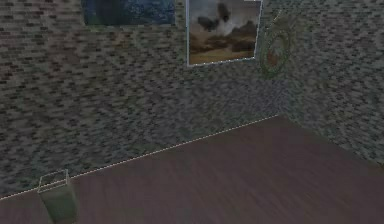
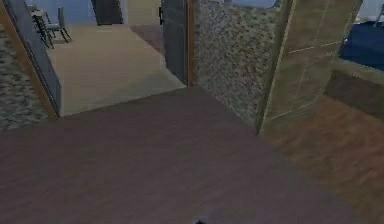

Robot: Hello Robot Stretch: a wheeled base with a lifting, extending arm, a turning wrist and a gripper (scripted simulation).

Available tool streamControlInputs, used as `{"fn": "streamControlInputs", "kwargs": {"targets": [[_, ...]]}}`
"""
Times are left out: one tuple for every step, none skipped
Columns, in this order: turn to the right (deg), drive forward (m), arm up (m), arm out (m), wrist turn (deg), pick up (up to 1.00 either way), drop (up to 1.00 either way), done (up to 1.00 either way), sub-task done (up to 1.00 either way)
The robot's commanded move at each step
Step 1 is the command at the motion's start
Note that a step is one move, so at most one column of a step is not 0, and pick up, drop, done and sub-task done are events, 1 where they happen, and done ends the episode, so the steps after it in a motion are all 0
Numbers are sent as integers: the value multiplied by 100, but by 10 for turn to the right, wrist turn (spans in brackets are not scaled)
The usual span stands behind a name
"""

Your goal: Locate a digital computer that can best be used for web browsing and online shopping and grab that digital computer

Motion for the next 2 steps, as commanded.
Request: {"fn": "streamControlInputs", "kwargs": {"targets": [[270, 0, 0, 0, 0, 0, 0, 0, 0], [0, 45, 0, 0, 0, 0, 0, 0, 0]]}}
